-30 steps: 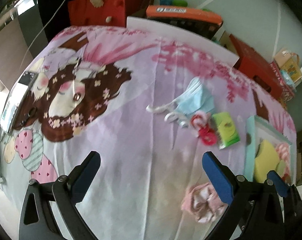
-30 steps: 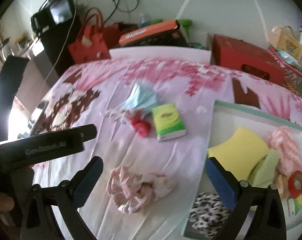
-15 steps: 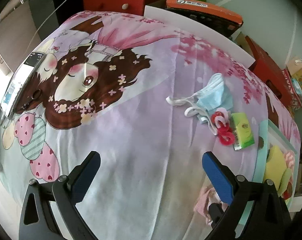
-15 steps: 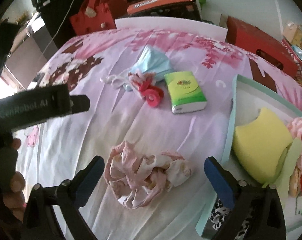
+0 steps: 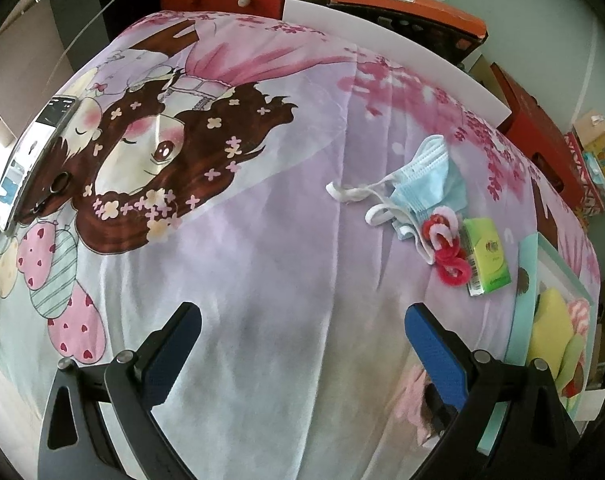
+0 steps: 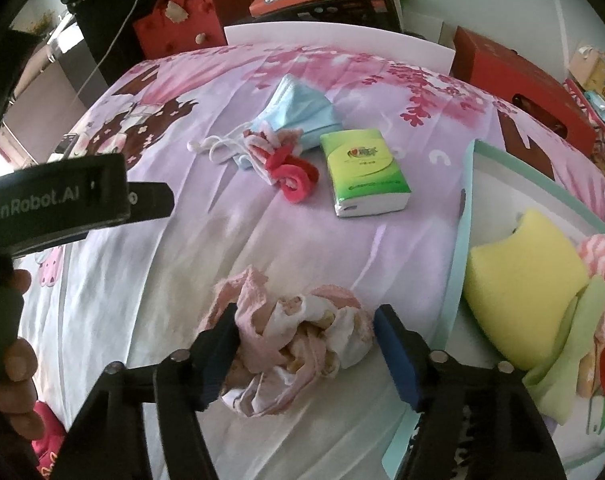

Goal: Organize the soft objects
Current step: 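Grasp the crumpled pink-white cloth with the right tool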

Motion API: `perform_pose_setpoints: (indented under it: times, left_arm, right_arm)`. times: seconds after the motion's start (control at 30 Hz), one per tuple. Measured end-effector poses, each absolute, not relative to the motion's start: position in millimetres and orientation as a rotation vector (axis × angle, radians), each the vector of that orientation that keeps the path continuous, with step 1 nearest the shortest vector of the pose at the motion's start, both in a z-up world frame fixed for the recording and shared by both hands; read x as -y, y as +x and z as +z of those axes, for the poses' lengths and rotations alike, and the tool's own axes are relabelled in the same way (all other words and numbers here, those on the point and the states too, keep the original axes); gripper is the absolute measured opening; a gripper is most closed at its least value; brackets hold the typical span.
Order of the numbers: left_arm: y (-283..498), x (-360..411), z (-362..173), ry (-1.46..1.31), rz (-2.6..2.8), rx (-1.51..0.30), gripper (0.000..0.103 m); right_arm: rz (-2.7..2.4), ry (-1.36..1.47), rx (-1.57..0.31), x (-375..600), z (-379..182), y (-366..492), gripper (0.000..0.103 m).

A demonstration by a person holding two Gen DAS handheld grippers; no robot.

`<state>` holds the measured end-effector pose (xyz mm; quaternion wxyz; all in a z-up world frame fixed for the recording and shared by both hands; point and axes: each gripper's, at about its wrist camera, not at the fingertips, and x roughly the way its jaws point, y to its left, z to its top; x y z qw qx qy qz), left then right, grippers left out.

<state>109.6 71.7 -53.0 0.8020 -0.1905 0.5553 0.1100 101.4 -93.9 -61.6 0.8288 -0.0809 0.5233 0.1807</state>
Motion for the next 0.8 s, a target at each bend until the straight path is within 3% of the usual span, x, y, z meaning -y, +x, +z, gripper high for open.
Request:
perform_pose_setpoints:
  times: [0.33, 0.5, 0.8]
  left_arm:
    - [114, -72, -57, -0.431, 0.217, -1.205, 0.101]
    - [119, -70, -60, -0.460, 0.195, -1.217, 0.101]
    - [129, -61, -58, -0.505, 0.121, -1.195, 0.101]
  right_arm:
    - [0.370, -0.101, -1.104, 107, -61, 113, 0.036]
    - [0.366, -0.061, -1.099, 114, -59, 119, 0.029]
    - [0.358, -0.005, -1.054, 125, -48, 125, 0.027]
